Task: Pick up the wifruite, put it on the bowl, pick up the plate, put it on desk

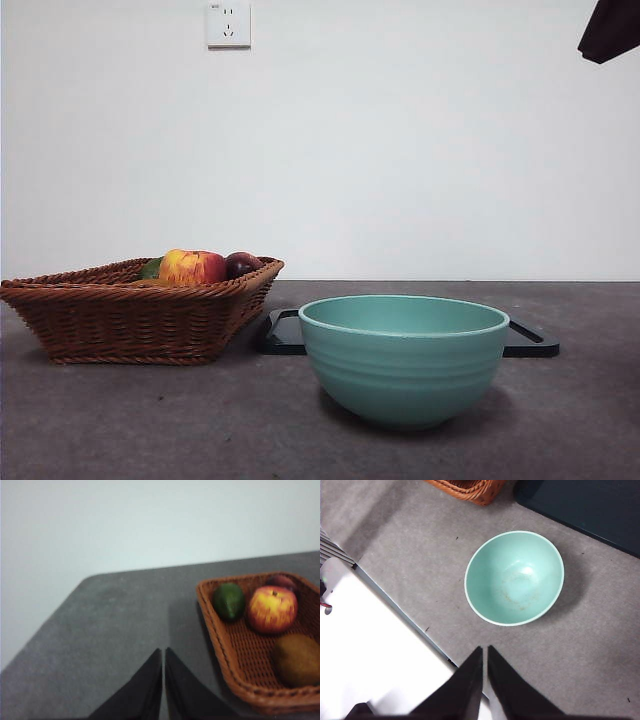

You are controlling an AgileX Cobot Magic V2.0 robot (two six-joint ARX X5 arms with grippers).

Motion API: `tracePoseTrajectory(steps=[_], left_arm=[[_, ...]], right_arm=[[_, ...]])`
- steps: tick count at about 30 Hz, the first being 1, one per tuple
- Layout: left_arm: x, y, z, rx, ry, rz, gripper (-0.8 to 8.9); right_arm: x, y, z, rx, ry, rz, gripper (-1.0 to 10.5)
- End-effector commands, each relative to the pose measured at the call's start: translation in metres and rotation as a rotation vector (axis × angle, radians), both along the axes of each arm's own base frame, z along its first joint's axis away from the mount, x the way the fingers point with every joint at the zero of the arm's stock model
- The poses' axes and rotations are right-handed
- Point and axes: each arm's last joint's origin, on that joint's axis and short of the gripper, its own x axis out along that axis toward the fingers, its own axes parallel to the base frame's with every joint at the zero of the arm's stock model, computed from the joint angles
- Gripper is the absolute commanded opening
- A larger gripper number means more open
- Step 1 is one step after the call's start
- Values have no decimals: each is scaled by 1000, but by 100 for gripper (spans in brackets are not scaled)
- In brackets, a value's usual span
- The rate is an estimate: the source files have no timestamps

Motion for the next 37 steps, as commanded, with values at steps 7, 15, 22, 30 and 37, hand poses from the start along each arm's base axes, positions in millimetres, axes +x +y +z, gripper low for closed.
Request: tracePoseTrajectory(steps=[7, 15, 22, 30, 37], left_arm=[[6, 1, -27, -33, 66, 11, 8], [5, 1, -34, -37, 123, 12, 8], [5, 1, -34, -38, 123, 11, 8], [5, 1, -34, -38, 123, 11, 8], [5, 1, -34, -38, 123, 11, 8]], right_arm=[[0, 2, 5, 9, -21, 12, 5], [0, 2, 5, 9, -21, 12, 5], [0, 2, 5, 9, -21, 12, 6], [0, 2, 5, 9, -21, 12, 6], [0, 2, 5, 9, -21, 12, 6]])
